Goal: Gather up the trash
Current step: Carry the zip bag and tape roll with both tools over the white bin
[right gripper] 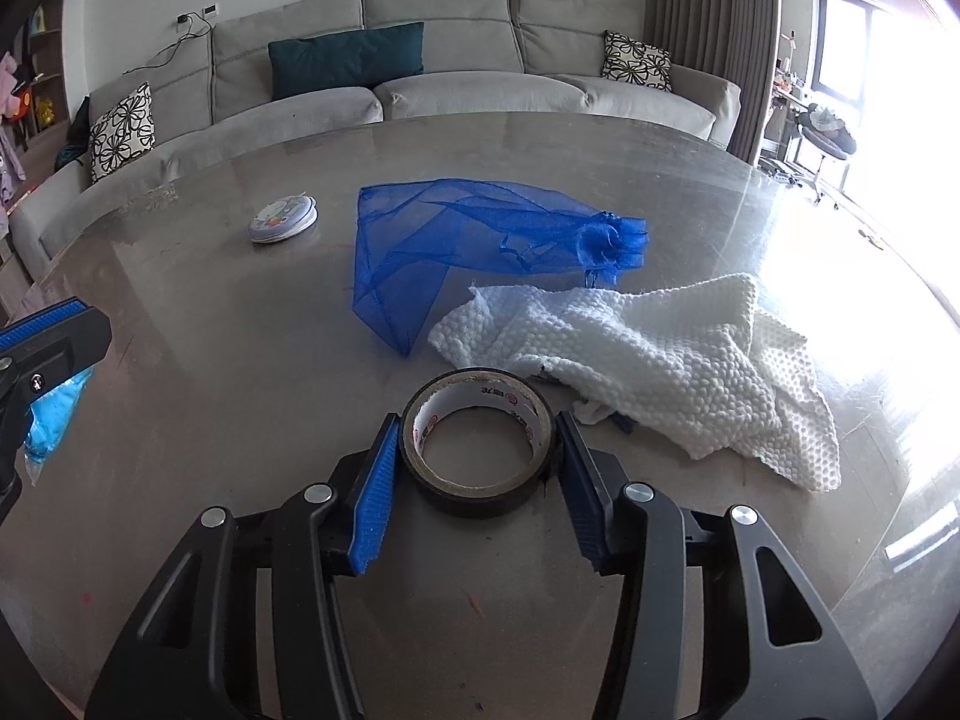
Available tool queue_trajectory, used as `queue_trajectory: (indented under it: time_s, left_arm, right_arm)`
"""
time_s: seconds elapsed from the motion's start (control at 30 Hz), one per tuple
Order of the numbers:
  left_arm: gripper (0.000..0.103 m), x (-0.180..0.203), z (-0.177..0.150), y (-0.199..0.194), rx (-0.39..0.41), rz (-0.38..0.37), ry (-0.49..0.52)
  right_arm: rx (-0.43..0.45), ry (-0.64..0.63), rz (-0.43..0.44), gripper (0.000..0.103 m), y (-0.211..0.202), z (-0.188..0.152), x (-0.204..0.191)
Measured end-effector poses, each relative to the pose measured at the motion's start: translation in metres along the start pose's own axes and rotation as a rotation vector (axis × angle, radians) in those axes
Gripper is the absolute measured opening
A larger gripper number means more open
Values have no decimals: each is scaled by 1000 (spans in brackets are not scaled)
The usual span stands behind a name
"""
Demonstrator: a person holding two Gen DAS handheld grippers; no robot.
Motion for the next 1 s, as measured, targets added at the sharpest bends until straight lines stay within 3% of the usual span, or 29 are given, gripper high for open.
queue_trajectory:
  time_s: [0.2,0.5,0.7,1.0]
  left_arm:
    - [14,3,-2,-15,14,-12,-3]
    - [14,39,-10,-50,48,-80,21]
    - [14,101,-24,-83,68,-185,81]
    - [14,224,-70,-103,28,-322,228]
  right_arm:
    - [80,-20,45,51,-53,-2,-7]
    - [273,-26,-16,51,-178,-18,20]
    - [322,31,-142,51,-235,-59,78]
    - [267,187,-271,51,-249,-142,161]
Point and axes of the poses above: each gripper's, at about its wrist camera, not at the fingertips, and y roughly the way its jaws point, x to its right, z to its top, the point moved 8 cm from there along y, roughly the way its jaws point, and after that the axes turned 9 degrees about -x, right-handed, at the moved point
